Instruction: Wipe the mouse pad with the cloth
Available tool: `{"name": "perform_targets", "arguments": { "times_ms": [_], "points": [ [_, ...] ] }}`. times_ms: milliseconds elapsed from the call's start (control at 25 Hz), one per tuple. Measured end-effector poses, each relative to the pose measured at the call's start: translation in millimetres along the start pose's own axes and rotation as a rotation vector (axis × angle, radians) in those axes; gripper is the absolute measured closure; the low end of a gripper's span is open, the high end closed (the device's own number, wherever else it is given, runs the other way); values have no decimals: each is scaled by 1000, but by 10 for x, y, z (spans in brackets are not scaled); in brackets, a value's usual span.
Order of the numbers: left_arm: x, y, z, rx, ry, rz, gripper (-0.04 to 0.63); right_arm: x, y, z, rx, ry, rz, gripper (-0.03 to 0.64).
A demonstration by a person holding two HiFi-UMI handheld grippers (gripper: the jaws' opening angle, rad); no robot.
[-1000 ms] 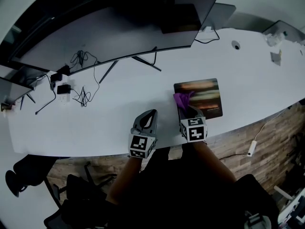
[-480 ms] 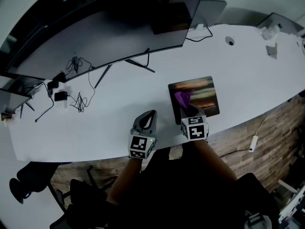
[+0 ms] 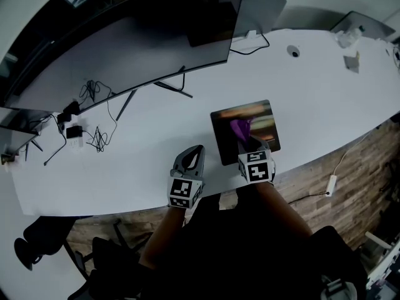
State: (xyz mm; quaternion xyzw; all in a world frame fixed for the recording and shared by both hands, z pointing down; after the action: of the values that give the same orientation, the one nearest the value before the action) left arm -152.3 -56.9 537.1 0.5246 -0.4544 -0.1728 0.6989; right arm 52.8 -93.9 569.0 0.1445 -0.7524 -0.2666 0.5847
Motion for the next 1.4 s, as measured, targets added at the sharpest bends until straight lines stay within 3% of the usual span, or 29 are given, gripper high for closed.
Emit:
{"name": "perform_targets", "arguments": {
  "times_ms": [880,1400],
  "points": [
    [464,-117,-381,-16,38,22,572,-126,6,-658,27,40,6,499],
    [621,-110,-565,-26,40,26,572,-227,26,-989,-15,86,7,499]
  ]
}}
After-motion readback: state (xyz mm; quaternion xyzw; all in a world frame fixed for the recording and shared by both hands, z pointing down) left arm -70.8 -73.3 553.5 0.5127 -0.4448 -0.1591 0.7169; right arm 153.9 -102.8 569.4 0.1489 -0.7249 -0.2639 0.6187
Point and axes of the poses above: the fingertips, and each gripper's own axes: x forward along the fingers, z to its left, y out of its underside, the point moved 8 cm from there along -x, backward along the fingers, and after that the axes turned 9 degrees about x, right-handed, at the moved point
